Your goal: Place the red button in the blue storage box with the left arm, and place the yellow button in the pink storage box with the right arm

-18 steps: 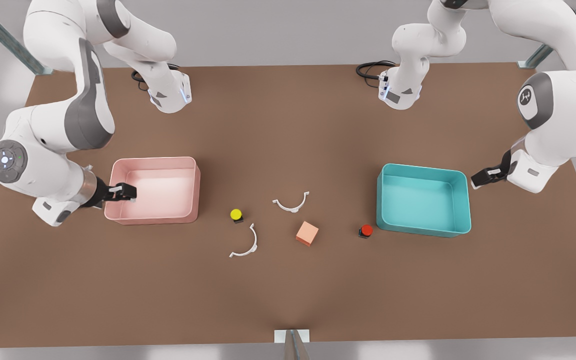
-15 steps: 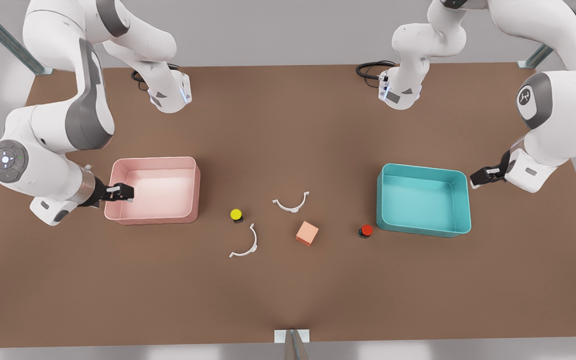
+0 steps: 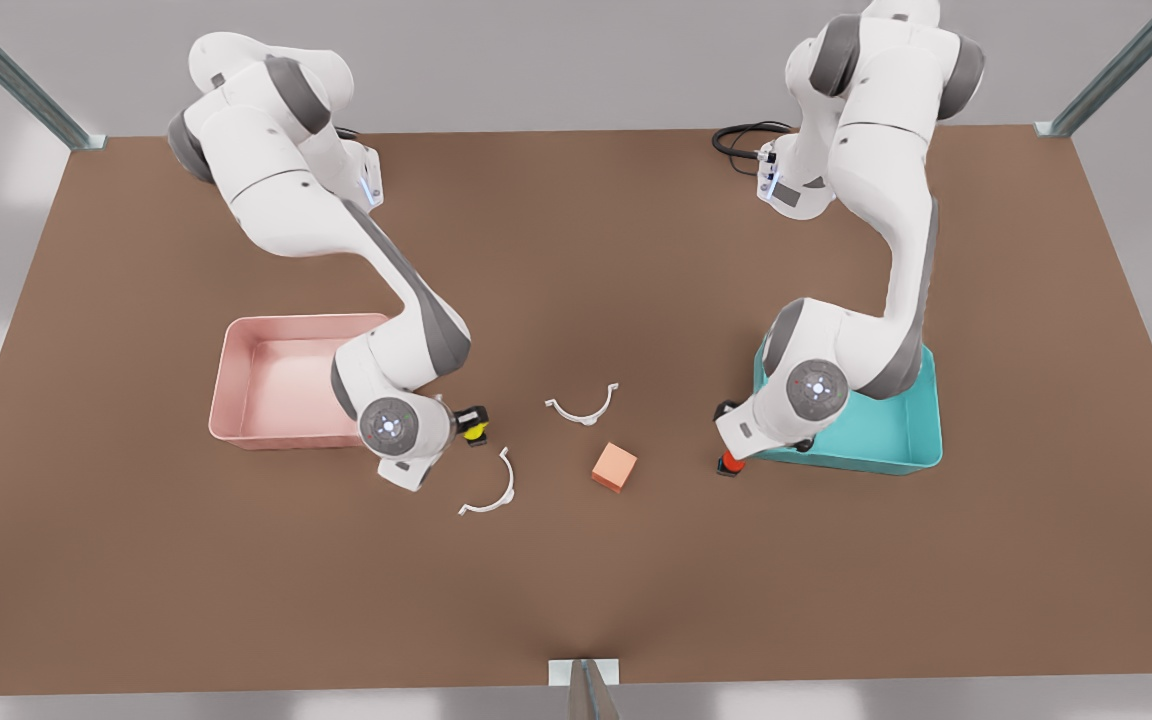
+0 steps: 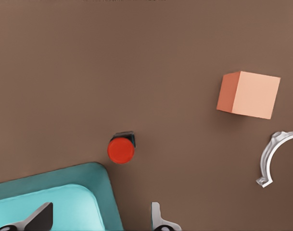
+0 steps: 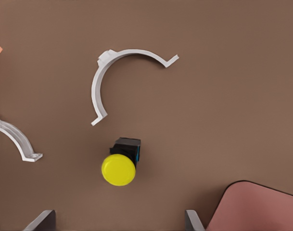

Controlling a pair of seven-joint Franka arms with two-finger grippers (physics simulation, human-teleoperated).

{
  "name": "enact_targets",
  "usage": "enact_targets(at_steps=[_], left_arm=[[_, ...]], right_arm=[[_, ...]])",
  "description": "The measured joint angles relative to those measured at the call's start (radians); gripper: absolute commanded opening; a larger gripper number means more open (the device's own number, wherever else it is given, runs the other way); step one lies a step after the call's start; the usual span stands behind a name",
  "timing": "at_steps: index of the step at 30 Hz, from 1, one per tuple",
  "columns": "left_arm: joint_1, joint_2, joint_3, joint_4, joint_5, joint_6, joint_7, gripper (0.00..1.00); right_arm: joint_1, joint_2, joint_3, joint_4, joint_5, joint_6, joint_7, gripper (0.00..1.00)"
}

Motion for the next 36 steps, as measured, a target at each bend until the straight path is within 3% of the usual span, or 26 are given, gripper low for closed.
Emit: enact_targets(at_steps=[5,8,17,18,20,24,27,30,32,36], left_arm=[[-0.013,0.094,0.001,-0.004,-0.001,0.160,0.039,1.00],[-0.009,0.108,0.003,-0.082,0.001,0.262,0.060,1.00],[-0.014,0.112,0.003,-0.219,0.002,0.418,0.109,1.00],[-0.014,0.112,0.003,-0.222,0.002,0.425,0.113,0.97],[-0.014,0.112,0.003,-0.229,0.002,0.436,0.121,0.71],[-0.014,0.112,0.003,-0.231,0.002,0.449,0.133,0.60],[-0.014,0.112,0.003,-0.230,0.002,0.454,0.141,0.56],[-0.014,0.112,0.003,-0.226,0.003,0.458,0.146,0.56],[-0.014,0.112,0.003,-0.225,0.004,0.459,0.148,0.53],[-0.014,0.071,0.003,-0.225,0.007,0.461,0.150,0.53]], right_arm=[[0.029,0.000,0.001,-0.005,0.016,0.062,0.072,1.00],[0.028,0.006,0.000,-0.006,0.017,0.092,0.107,1.00],[-0.015,0.006,0.003,-0.204,-0.027,0.219,0.165,1.00],[-0.015,0.007,0.003,-0.207,-0.031,0.232,0.169,1.00],[-0.011,0.009,0.003,-0.224,-0.036,0.258,0.178,1.00],[-0.007,0.011,0.003,-0.253,-0.041,0.310,0.191,1.00],[-0.008,0.017,0.003,-0.269,-0.043,0.345,0.198,1.00],[-0.006,0.035,0.003,-0.277,-0.044,0.383,0.204,0.92],[-0.004,0.046,0.003,-0.278,-0.044,0.405,0.205,0.78],[-0.004,0.055,0.003,-0.279,-0.045,0.438,0.205,0.75]])
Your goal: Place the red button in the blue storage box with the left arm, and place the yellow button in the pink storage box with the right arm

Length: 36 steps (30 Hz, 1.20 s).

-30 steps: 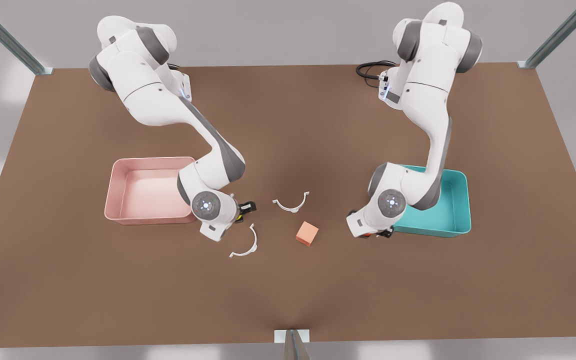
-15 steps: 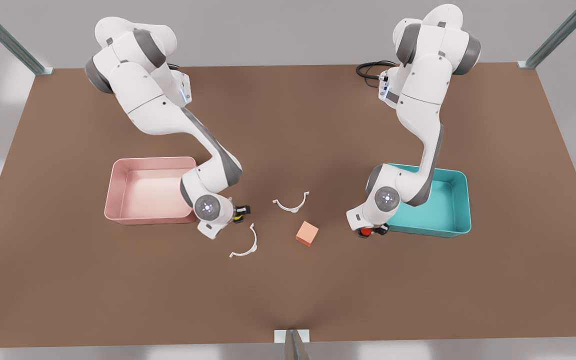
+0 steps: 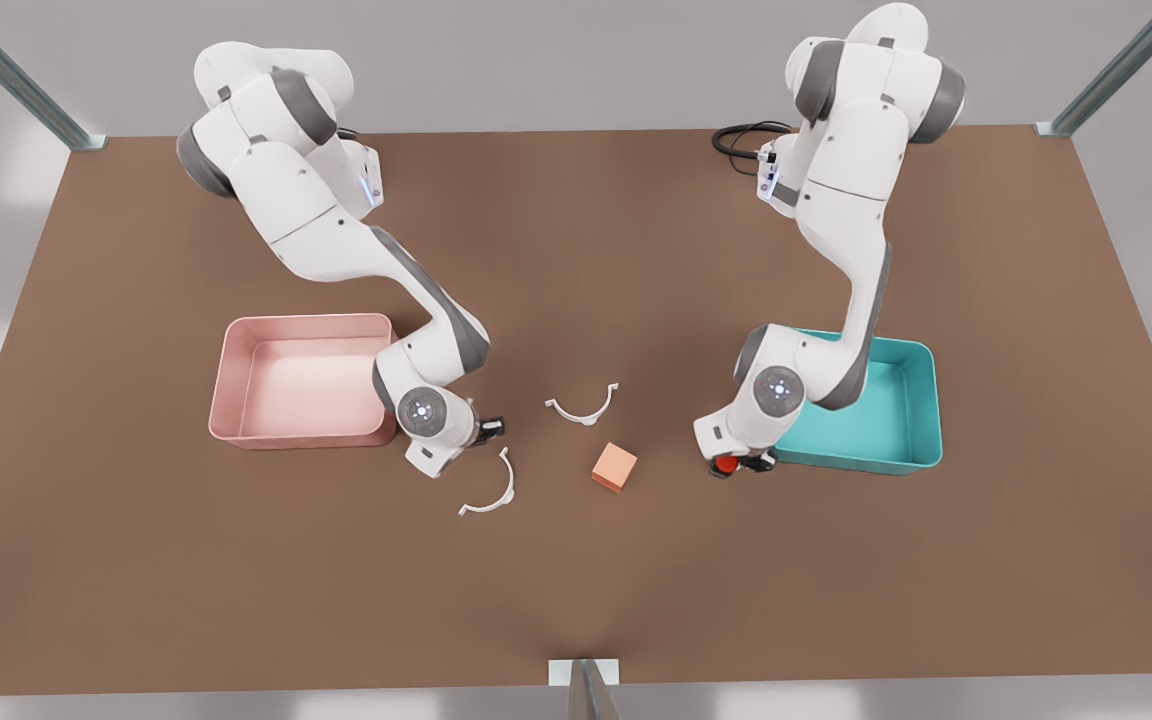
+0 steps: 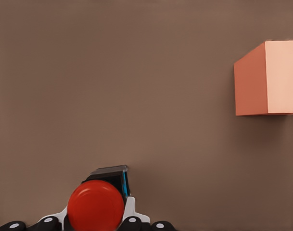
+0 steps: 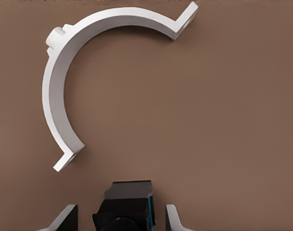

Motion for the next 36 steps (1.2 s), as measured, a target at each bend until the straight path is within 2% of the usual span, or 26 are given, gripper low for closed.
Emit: enact_targets(at_steps=[4,6,10,14,16,17,21,22,23,25,26,27,32,36], left_arm=[[0.000,-0.095,0.001,-0.029,0.001,-0.019,0.000,0.53],[0.002,-0.185,0.001,-0.102,0.001,-0.030,0.001,0.53],[0.017,-0.343,0.002,-0.250,0.018,-0.044,0.006,0.53],[0.083,-0.468,0.004,-0.386,0.026,-0.049,0.036,0.53],[0.120,-0.513,0.005,-0.463,0.027,-0.040,0.061,0.53],[0.138,-0.527,0.005,-0.502,0.027,-0.027,0.076,0.53],[0.199,-0.548,0.006,-0.642,0.028,0.062,0.140,0.53],[0.207,-0.542,0.007,-0.675,0.029,0.097,0.156,0.53],[0.210,-0.532,0.007,-0.703,0.029,0.133,0.171,0.53],[0.201,-0.503,0.008,-0.730,0.029,0.197,0.198,0.53],[0.193,-0.479,0.008,-0.734,0.028,0.226,0.211,0.93],[0.188,-0.464,0.008,-0.736,0.026,0.251,0.225,1.00],[0.187,-0.441,0.008,-0.732,0.023,0.328,0.282,1.00],[0.185,-0.476,0.011,-0.703,0.020,0.351,0.316,1.00]], right_arm=[[0.002,0.000,0.000,-0.002,-0.001,0.020,-0.001,0.75],[0.000,-0.001,0.000,-0.007,-0.001,0.029,-0.003,0.65],[-0.003,-0.003,0.000,-0.016,-0.001,0.043,-0.006,0.60],[-0.008,-0.010,0.000,-0.021,-0.002,0.046,-0.013,0.61],[-0.009,-0.013,0.000,-0.021,-0.002,0.038,-0.020,0.65],[-0.009,-0.015,0.000,-0.021,-0.002,0.034,-0.023,0.70],[-0.008,-0.018,0.000,-0.026,-0.002,0.025,-0.033,0.73],[-0.008,-0.019,0.000,-0.027,-0.001,0.023,-0.036,0.58],[-0.009,-0.019,0.000,-0.027,0.000,0.022,-0.039,0.51],[-0.009,-0.019,0.000,-0.028,0.002,0.021,-0.045,0.48],[-0.009,-0.019,0.000,-0.027,0.003,0.021,-0.049,0.45],[-0.009,-0.019,0.000,-0.027,0.005,0.021,-0.052,0.43],[-0.010,-0.030,0.000,-0.026,0.010,0.021,-0.069,0.43],[-0.046,-0.124,-0.001,-0.026,0.012,0.012,-0.079,0.43]])
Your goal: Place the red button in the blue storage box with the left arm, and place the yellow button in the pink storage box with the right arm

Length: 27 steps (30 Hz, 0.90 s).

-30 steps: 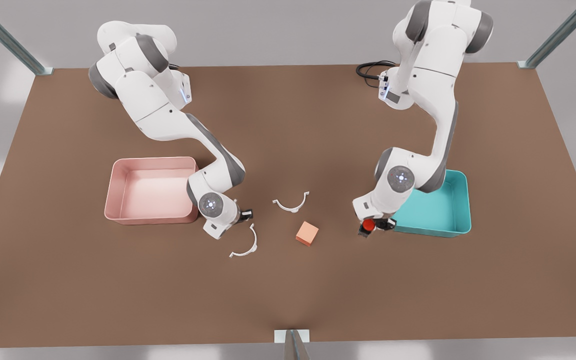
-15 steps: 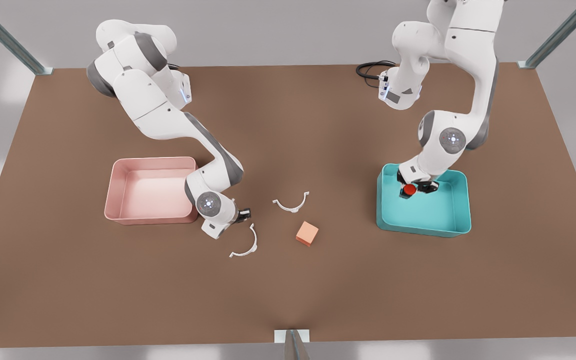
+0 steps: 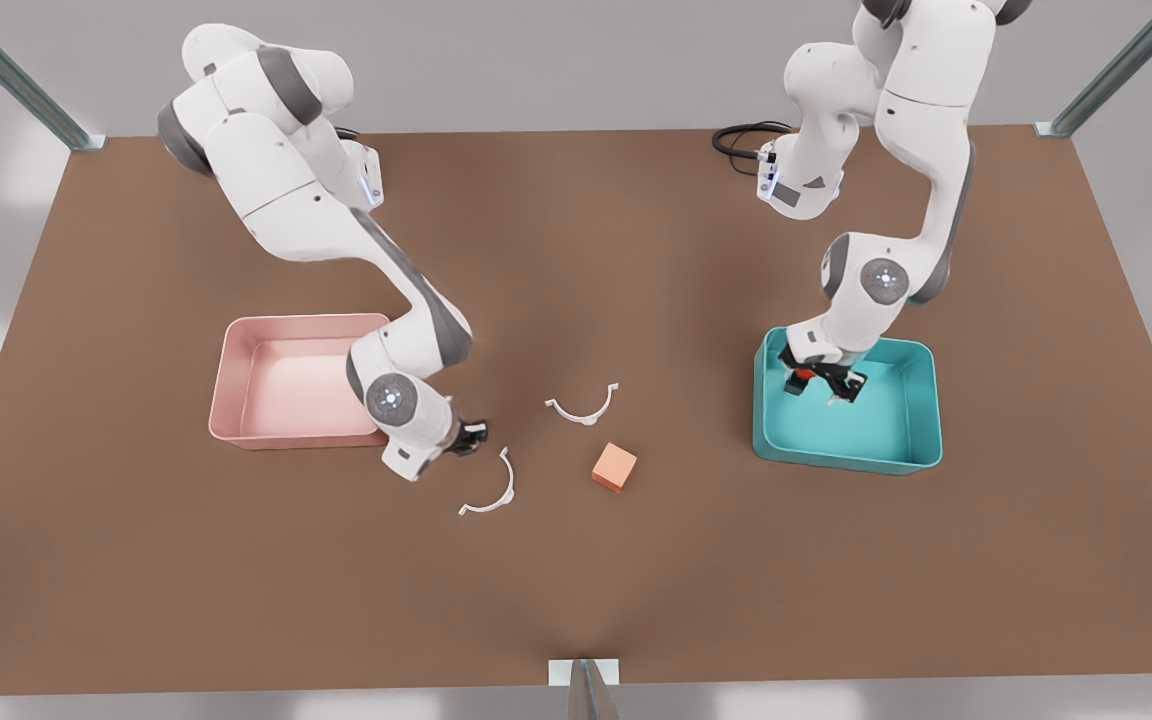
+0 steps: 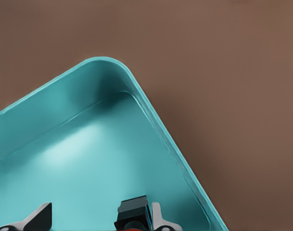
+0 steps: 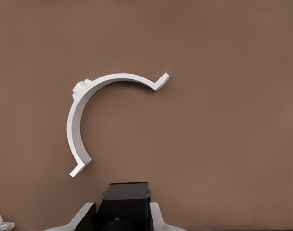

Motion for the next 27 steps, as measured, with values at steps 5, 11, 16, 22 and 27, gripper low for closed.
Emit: enact_targets(at_steps=[5,11,16,22,27], left_arm=[[-0.005,-0.023,0.005,0.374,-0.043,-0.182,-0.051,1.00],[-0.001,0.037,0.081,0.953,0.019,-0.748,-0.152,1.00],[0.090,0.016,0.024,0.987,0.014,-0.980,-0.232,1.00],[0.083,0.038,0.021,0.996,0.014,-1.095,-0.303,1.00],[0.080,0.042,0.020,0.999,0.010,-1.134,-0.346,1.00]], right_arm=[[-0.042,-0.073,0.000,0.000,0.001,-0.037,-0.010,0.43],[-0.082,-0.184,0.001,-0.103,0.000,-0.086,-0.018,0.43],[-0.117,-0.268,0.001,-0.221,0.000,-0.097,-0.029,0.43],[-0.193,-0.354,0.022,-0.310,0.001,-0.106,-0.054,0.43],[-0.260,-0.447,0.032,-0.421,0.011,-0.106,-0.088,0.48]])
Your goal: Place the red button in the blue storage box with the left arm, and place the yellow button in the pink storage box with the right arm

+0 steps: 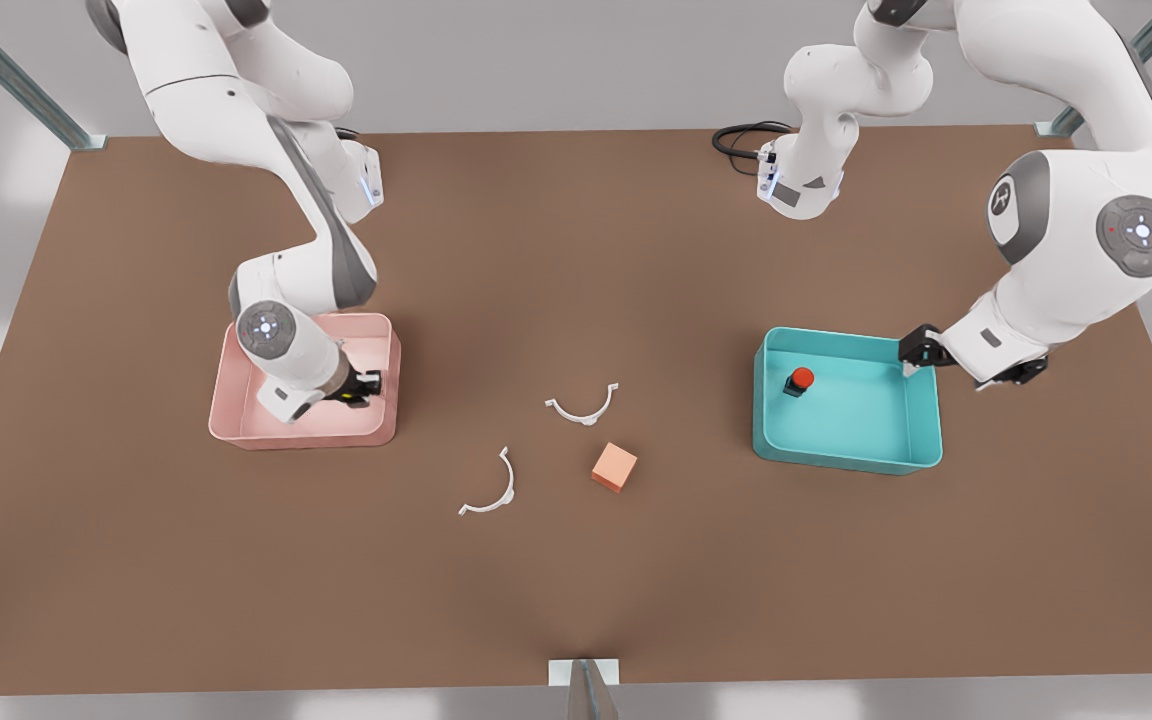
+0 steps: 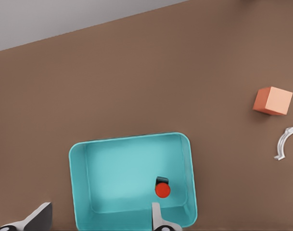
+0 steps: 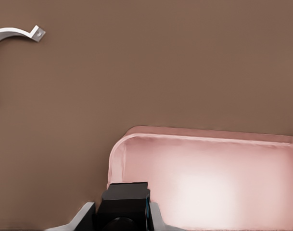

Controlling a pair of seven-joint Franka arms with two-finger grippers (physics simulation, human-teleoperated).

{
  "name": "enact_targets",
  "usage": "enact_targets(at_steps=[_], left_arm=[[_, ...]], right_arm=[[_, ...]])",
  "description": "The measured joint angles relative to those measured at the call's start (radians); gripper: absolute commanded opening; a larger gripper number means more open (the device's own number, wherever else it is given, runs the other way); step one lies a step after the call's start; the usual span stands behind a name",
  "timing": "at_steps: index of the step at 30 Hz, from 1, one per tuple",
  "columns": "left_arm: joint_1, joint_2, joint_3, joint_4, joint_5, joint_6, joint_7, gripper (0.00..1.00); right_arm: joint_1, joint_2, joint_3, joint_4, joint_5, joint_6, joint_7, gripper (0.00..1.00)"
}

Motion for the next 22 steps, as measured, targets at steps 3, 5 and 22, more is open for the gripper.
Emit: enact_targets(at_steps=[3,5,22], left_arm=[[-0.002,0.000,0.000,0.000,-0.001,-0.012,-0.020,1.00],[-0.006,-0.001,0.000,0.000,-0.001,-0.017,-0.032,1.00],[-0.017,-0.002,0.000,0.000,-0.003,-0.031,-0.094,1.00]], right_arm=[[-0.088,-0.023,0.003,-0.041,0.035,-0.003,-0.038,0.79],[-0.096,-0.021,0.004,-0.047,0.047,-0.004,-0.061,0.80],[-0.181,0.130,0.004,0.718,-0.028,-0.484,-0.139,1.00]])
